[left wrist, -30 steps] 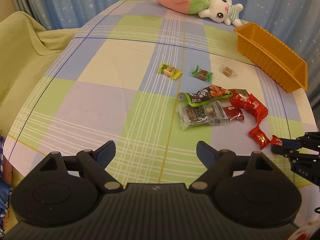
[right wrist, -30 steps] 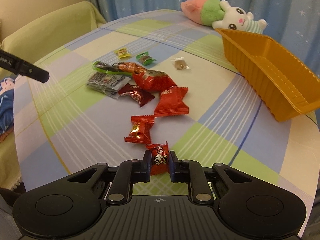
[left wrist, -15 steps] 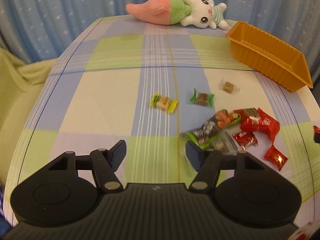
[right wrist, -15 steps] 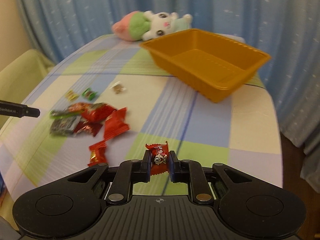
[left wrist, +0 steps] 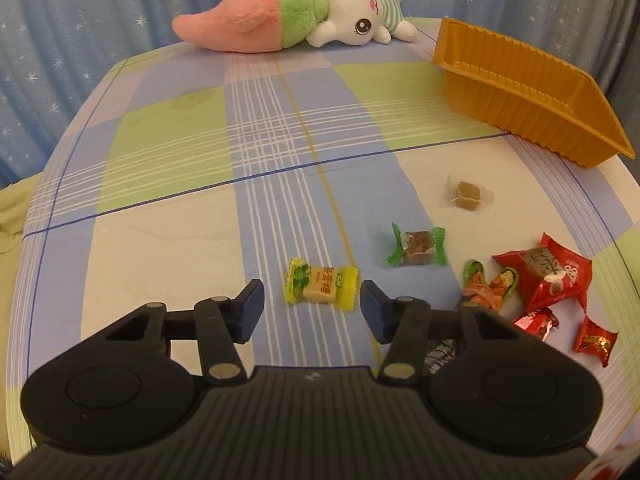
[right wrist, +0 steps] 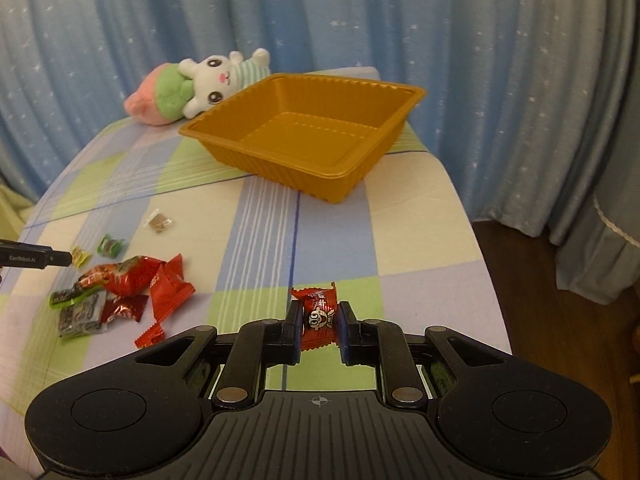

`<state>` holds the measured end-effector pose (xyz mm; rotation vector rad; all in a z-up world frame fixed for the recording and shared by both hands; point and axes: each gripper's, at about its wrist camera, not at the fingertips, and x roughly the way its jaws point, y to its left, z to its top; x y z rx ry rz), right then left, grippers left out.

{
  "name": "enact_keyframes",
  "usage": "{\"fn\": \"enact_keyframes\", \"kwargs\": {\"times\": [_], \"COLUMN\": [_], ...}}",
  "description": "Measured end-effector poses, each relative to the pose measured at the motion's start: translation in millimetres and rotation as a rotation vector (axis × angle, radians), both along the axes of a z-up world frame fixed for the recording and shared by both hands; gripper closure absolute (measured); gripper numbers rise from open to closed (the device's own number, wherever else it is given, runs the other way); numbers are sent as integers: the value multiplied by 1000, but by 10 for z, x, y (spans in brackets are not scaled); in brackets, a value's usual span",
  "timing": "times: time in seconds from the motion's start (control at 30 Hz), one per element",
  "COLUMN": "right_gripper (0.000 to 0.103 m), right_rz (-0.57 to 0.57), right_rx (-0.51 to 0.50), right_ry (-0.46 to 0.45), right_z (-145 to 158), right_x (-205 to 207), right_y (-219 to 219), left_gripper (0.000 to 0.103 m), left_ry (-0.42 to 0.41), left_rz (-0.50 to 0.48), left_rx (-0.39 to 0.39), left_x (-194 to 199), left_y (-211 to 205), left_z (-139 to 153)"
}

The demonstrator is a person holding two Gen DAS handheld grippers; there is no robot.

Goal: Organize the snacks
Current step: 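Grasp the yellow wrapped candy with the left gripper while the right gripper holds the red candy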

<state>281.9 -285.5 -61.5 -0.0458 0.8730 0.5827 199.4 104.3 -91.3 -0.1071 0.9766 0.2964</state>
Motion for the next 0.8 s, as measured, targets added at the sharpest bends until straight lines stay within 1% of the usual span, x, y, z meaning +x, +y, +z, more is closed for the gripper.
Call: {"fn": "enact_keyframes", "kwargs": {"times": [0.07, 0.13, 0.27, 0.33, 0.4, 0.43, 0.57, 0.67, 0.8], "right_gripper": [85, 85, 85, 85, 85, 85, 85, 85, 85], "right_rz": [-14, -26, -40, -43, -45, -46, -40, -33, -24], "right_rx": [-6, -12, -16, -21, -24, -24, -26, -25, -23], "right_ry": [0, 2, 3, 3, 6, 7, 8, 6, 0], "right_z": [7, 4, 22, 25, 28, 28, 27, 35, 46], "right_x": [-31, -58, -103, -122, -138, -142, -156, -160, -139], "right_y": [24, 57, 108, 133, 164, 173, 221, 250, 291], "left_gripper": [57, 62, 65, 72, 75, 80, 84, 92, 93], "left_ry": [4, 9, 12, 15, 6, 0, -7, -8, -21], "left_rz": [-20, -38, -61, -69, -73, -81, -88, -94, -100], "left_rx": [-9, -20, -40, -61, -66, -71, -72, -92, -88], "left_x": [41, 80, 135, 144, 131, 126, 121, 117, 113], "left_y": [42, 85, 141, 156, 152, 144, 109, 94, 63], "left_z": [-38, -77, -138, -161, -169, -172, -168, -153, -90]}}
